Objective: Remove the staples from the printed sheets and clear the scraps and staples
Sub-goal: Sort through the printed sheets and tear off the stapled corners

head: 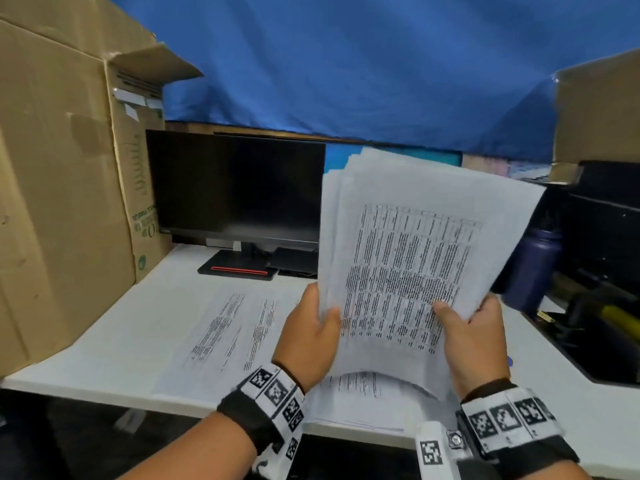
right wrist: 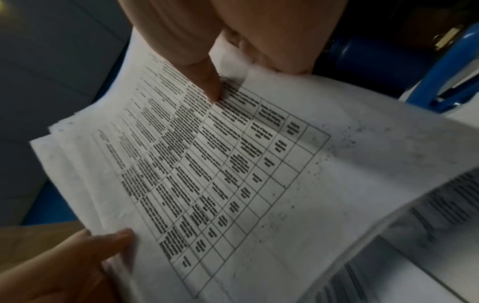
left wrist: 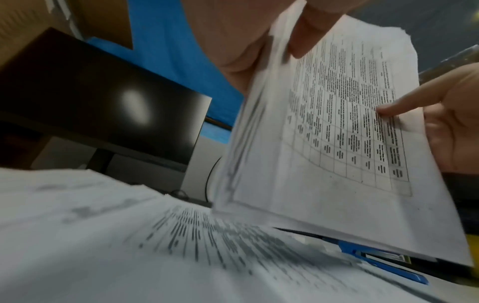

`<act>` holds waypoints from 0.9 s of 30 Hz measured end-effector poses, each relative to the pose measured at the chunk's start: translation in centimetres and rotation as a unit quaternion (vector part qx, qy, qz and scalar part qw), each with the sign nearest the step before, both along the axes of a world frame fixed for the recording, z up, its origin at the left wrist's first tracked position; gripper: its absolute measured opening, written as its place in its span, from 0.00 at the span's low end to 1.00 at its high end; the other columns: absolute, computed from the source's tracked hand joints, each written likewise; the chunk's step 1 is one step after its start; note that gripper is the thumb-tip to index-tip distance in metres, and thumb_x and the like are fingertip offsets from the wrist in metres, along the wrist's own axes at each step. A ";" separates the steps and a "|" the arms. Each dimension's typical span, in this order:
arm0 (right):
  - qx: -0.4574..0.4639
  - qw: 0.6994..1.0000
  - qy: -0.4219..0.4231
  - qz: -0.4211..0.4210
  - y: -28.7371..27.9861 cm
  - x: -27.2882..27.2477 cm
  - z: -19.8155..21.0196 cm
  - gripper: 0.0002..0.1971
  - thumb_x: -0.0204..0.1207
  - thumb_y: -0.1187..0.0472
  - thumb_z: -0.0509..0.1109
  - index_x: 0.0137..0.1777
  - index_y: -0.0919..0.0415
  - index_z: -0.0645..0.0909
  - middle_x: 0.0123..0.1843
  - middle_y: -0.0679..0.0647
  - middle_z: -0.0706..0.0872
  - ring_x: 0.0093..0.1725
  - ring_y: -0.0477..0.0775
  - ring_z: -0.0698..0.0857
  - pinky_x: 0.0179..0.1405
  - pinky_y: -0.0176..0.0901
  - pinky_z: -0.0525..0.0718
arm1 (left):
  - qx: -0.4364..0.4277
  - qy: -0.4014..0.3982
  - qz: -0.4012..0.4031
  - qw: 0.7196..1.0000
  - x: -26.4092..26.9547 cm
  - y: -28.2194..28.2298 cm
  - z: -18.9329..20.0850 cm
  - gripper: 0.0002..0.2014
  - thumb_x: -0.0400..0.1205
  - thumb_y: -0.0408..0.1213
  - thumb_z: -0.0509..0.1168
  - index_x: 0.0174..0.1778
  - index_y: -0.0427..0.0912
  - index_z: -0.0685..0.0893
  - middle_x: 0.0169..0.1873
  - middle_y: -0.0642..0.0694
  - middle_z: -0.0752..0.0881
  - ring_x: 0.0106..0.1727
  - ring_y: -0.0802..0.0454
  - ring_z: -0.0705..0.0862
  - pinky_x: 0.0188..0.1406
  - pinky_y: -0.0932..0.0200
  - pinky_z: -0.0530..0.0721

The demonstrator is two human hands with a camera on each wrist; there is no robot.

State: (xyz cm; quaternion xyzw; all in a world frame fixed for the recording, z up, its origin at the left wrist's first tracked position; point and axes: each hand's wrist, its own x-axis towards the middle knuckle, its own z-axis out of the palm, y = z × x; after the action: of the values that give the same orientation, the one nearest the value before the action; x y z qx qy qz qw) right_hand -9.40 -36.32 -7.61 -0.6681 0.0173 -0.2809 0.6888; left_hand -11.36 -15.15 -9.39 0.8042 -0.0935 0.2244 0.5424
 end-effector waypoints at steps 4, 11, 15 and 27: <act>-0.025 0.998 0.038 0.041 0.6 -0.3 -1.7 0.13 0.78 0.69 0.68 0.58 0.53 0.81 0.49 0.46 0.89 0.50 0.47 0.87 0.42 0.38 0.81 | -0.061 0.060 0.001 0.996 -0.3 0.1 -1.4 0.16 0.83 0.25 0.57 0.59 0.50 0.76 0.43 0.57 0.86 0.32 0.71 0.84 0.28 0.77 0.79; 0.013 0.999 0.041 0.018 0.9 -0.7 -2.3 0.15 0.79 0.67 0.58 0.50 0.46 0.80 0.49 0.51 0.90 0.51 0.54 0.87 0.52 0.54 0.85 | -0.134 0.095 0.018 0.986 -0.3 -0.3 -2.4 0.12 0.87 0.32 0.57 0.60 0.52 0.79 0.52 0.56 0.89 0.53 0.59 0.87 0.47 0.68 0.82; 0.020 0.999 0.033 0.009 0.9 -1.3 -1.4 0.11 0.83 0.66 0.54 0.47 0.59 0.79 0.39 0.56 0.86 0.40 0.56 0.83 0.39 0.47 0.79 | -0.147 0.080 0.026 0.986 -0.4 -0.5 -2.2 0.12 0.88 0.33 0.56 0.57 0.53 0.81 0.49 0.54 0.90 0.50 0.56 0.88 0.47 0.65 0.84; -0.005 0.998 0.066 0.016 2.1 -1.1 -3.3 0.12 0.84 0.63 0.54 0.45 0.53 0.78 0.45 0.60 0.87 0.47 0.62 0.85 0.40 0.49 0.80 | -0.129 0.158 -0.007 0.979 -0.3 0.4 -3.9 0.09 0.87 0.39 0.60 0.57 0.54 0.84 0.54 0.61 0.90 0.59 0.62 0.86 0.63 0.59 0.82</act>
State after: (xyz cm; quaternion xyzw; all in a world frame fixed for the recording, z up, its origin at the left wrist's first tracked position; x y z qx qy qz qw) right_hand -10.45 -34.26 -10.87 -0.6886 0.0502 -0.2252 0.6874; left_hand -11.63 -14.76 -13.30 0.7523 0.0179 0.1011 0.6507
